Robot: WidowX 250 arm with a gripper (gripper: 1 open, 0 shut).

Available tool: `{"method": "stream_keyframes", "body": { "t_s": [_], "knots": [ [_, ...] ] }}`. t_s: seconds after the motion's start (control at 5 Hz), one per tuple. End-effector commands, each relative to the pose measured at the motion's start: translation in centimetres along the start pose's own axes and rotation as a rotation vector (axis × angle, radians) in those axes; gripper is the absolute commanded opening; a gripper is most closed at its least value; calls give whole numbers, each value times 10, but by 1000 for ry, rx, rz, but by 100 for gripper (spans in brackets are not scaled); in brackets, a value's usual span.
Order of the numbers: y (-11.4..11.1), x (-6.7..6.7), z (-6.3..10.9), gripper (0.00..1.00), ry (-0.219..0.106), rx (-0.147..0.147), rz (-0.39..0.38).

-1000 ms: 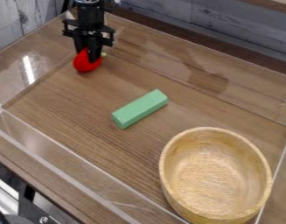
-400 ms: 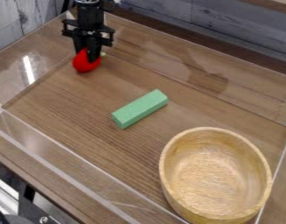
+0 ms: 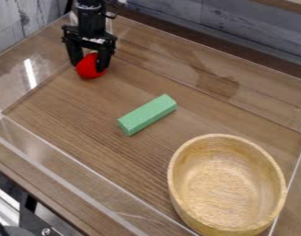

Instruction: Move the red object to the left side of the table

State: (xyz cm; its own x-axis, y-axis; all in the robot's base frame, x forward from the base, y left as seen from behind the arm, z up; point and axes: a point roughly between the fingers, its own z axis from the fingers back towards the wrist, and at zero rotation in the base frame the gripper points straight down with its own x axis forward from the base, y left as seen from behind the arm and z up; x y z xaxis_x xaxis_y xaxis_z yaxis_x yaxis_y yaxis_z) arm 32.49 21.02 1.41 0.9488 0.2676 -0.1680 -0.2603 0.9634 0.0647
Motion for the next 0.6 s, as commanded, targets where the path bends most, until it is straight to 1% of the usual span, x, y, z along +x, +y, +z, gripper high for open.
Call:
{"method": "stream_keyframes", "body": {
  "t_s": [0.0, 0.4],
  "knots": [
    [13, -17, 4, 100, 25, -19, 46],
    [16, -28, 31, 100, 11, -53, 52]
  ]
}}
